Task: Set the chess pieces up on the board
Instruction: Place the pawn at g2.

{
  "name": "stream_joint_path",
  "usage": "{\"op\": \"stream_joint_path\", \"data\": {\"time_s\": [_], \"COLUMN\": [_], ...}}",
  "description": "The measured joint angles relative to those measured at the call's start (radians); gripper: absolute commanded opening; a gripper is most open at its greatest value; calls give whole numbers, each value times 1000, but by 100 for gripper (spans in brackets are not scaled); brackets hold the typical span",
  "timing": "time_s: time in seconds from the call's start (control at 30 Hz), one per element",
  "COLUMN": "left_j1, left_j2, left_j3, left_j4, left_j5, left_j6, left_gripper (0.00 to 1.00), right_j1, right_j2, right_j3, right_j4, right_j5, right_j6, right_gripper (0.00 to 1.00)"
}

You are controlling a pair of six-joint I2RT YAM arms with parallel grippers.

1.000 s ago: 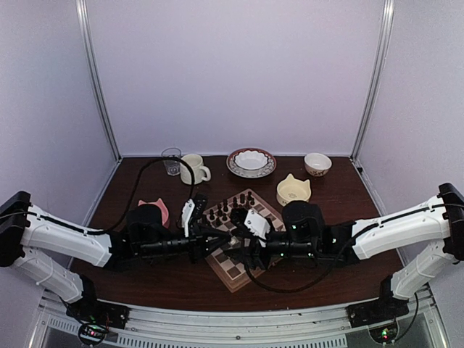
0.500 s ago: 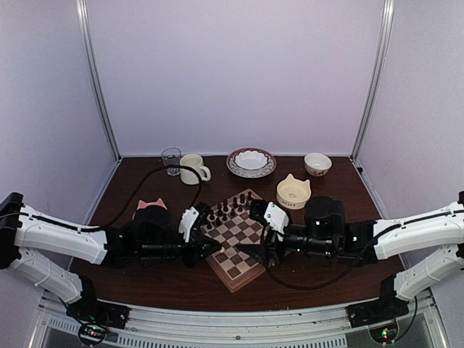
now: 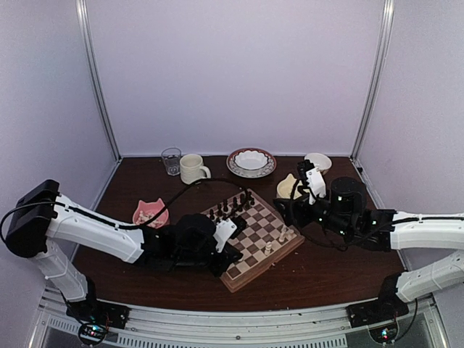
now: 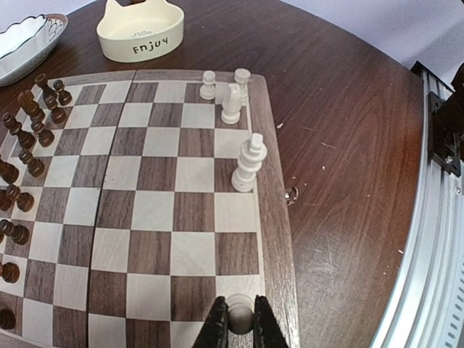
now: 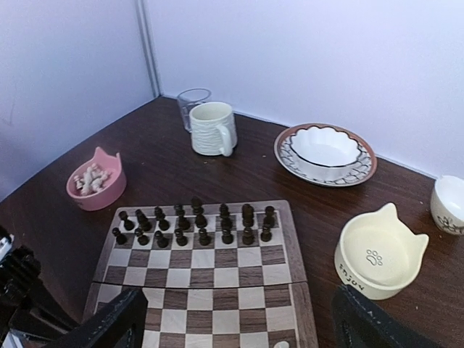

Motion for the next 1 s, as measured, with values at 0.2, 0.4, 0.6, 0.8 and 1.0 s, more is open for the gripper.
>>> {"op": "stream_joint_path", "data": {"time_s": [0.2,0.4,0.6,0.8,1.0], "left_j1": [-8,-13,-16,-16,-24], "left_j2": [42,53,59,59,59], "left_j3": [20,21,27,29,41], "left_j4": [-43,-70,-97,-115,-131], "left_j5": [-16,-20,-38,-53,-56], "left_j6": [9,11,11,11,11], "left_gripper": [0,0,0,0,0], "right_j1": [-43,-43,-43,-43,-43], "right_j2": [-55,-54,-33,-32,-32], "right_j3": [-50,-76,-33,-24,-24], "right_j4": [-5,-8,-76,-87,-79], "right_j5": [76,176,276,296,295], "right_j6": [71,103,163,175,173], "right_gripper": [100,100,100,100,100]}}
